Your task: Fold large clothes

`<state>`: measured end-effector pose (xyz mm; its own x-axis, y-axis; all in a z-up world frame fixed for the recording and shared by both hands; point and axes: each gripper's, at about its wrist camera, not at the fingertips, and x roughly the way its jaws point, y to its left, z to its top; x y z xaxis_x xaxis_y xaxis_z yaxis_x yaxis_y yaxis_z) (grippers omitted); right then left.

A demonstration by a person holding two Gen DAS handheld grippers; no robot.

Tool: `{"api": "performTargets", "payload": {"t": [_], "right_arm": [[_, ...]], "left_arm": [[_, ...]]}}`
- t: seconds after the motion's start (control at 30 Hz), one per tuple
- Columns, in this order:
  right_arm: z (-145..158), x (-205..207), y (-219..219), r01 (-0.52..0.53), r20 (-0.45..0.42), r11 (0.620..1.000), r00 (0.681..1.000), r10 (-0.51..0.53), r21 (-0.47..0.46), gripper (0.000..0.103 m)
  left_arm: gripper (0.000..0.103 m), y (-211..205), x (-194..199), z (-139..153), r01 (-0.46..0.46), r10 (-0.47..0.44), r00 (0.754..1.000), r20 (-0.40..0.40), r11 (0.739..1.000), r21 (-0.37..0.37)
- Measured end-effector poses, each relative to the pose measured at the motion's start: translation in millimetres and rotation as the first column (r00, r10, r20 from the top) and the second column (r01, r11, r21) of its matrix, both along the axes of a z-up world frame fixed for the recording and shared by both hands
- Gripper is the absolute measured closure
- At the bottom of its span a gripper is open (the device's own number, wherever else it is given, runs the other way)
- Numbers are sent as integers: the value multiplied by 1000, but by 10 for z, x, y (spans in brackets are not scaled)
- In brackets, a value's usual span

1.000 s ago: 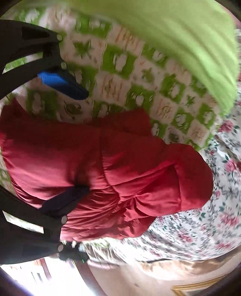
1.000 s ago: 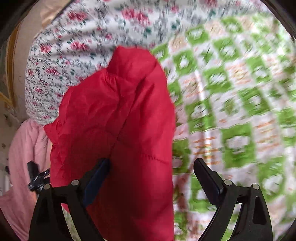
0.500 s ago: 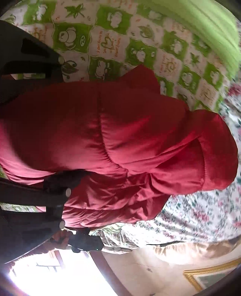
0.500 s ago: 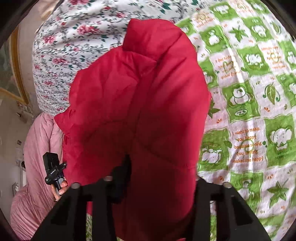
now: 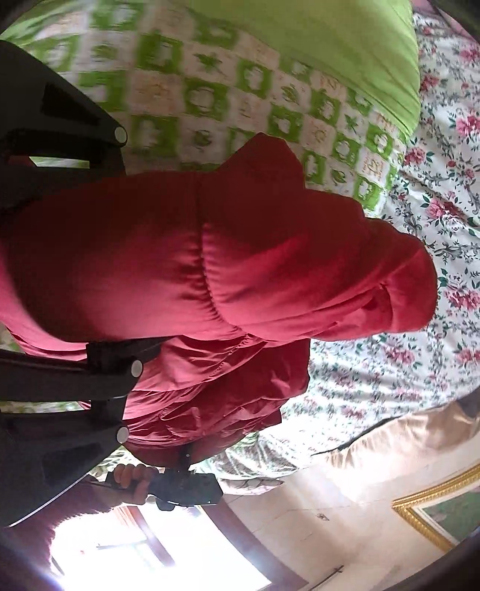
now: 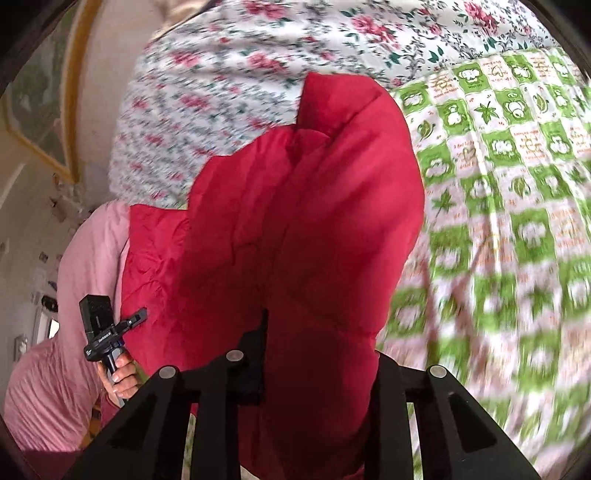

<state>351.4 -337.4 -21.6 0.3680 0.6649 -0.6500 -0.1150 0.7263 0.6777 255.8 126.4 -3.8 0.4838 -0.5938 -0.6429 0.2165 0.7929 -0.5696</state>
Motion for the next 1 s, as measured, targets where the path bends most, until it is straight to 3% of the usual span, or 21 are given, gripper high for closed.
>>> {"api": "performTargets", "payload": {"t": [0.27,0.47,0.53,0.63,0.73,0.8,0.87,1.0], "right_arm": [[22,-747,-2,-24,-9,999,1000,25,36,76],[-243,-878,-89,40,-62,999,997,-38,33,70],[-318,-888,-135,54,-65,998,997,-52,26,66],[-434,-860,-157,65,-76,998,995,-64,20,59],[-529,-810,-127,72,-85,997,994,-72,1,49],[-581,-814,-154,89,-106,996,991,-86,25,47],[-542,-822,-137,93,-106,996,990,-92,8,45],[-338,-928,-198,121,-79,991,989,-125,-53,33]], "left_arm": [[66,119,-596,-66,-3,3,1000,4,1000,9],[63,103,-596,-354,-44,45,999,-28,997,57],[60,155,-585,-452,-58,60,997,-53,997,41],[55,178,-543,-549,-69,72,994,-80,997,46],[43,162,-516,-607,-77,84,993,-86,993,85],[29,152,-513,-609,-93,104,991,-85,989,116],[16,142,-554,-521,-138,152,987,-58,970,199],[15,158,-774,-215,-209,203,978,51,936,283]]}}
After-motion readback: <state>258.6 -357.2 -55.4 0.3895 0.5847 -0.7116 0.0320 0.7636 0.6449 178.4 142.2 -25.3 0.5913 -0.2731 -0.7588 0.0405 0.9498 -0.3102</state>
